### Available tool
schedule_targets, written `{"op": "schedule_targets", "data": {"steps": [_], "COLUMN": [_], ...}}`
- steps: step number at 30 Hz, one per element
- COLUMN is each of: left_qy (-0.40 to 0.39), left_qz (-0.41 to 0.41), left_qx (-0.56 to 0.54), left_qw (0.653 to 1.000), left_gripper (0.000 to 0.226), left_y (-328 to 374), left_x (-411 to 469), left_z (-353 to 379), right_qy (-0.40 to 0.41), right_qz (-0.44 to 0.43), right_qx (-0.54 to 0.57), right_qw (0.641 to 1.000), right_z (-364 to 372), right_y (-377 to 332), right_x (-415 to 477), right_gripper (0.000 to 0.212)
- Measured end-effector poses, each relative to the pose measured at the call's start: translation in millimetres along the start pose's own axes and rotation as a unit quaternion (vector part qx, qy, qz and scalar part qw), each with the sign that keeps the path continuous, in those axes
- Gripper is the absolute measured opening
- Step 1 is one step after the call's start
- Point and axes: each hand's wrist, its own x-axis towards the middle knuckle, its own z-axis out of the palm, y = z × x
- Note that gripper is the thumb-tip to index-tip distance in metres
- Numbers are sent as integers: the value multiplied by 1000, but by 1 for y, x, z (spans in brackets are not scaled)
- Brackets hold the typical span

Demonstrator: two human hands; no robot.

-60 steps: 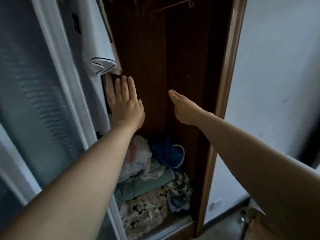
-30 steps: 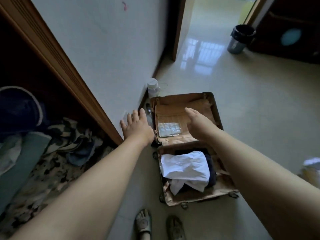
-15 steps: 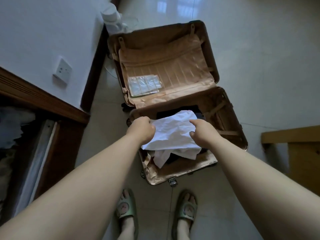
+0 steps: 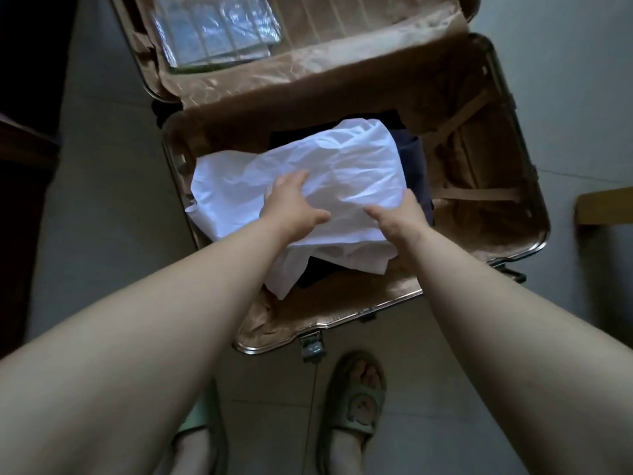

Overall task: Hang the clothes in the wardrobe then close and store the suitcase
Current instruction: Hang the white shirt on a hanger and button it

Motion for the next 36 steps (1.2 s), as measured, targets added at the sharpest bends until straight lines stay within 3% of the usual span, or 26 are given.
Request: {"op": "schedule_targets", "data": {"steps": [2,3,5,7,9,12,17,20,24,28,32,34,36], "left_qy": [-26,-45,-65,-63,-41,20,74,77,42,44,96,107,117], "left_qz": [13,16,27,33,60,108,68,40,56,77,89,96,110], "left_qx": [64,75,69,66,23,-66,-153,-251,-352,-402,-464,-476,-476], "left_qw": [998,996,995,995,997,992,983,964,933,911,876,867,865], "left_gripper": [110,119,132,138,118,48,38,37,35,35,43,48,28], "left_y": [-3,-5,-2,4,10,22,43,61,103,152,208,224,234], "left_x": [7,10,9,6,1,-14,-51,-79,-135,-200,-270,-298,-309], "left_z": [11,17,23,26,21,-4,-66,-116,-184,-245,-309,-327,-337], "right_qy": [15,11,-39,-115,-174,-193,-173,-181,-199,-236,-104,-57,-48], "right_qz": [36,43,45,62,67,42,36,29,-46,-83,-112,-115,-96], "right_qx": [39,75,163,243,264,239,291,237,119,68,47,-21,-100], "right_qw": [999,996,985,961,946,951,940,954,972,966,987,991,989], "right_z": [6,11,14,15,14,6,-23,-46,-86,-127,-176,-191,-199], "right_y": [2,4,-4,-18,-31,-56,-103,-127,-169,-213,-261,-273,-284], "right_x": [6,10,8,-1,-14,-35,-77,-106,-155,-217,-268,-284,-285], "right_gripper": [75,63,39,33,33,38,18,36,57,34,53,65,64]}}
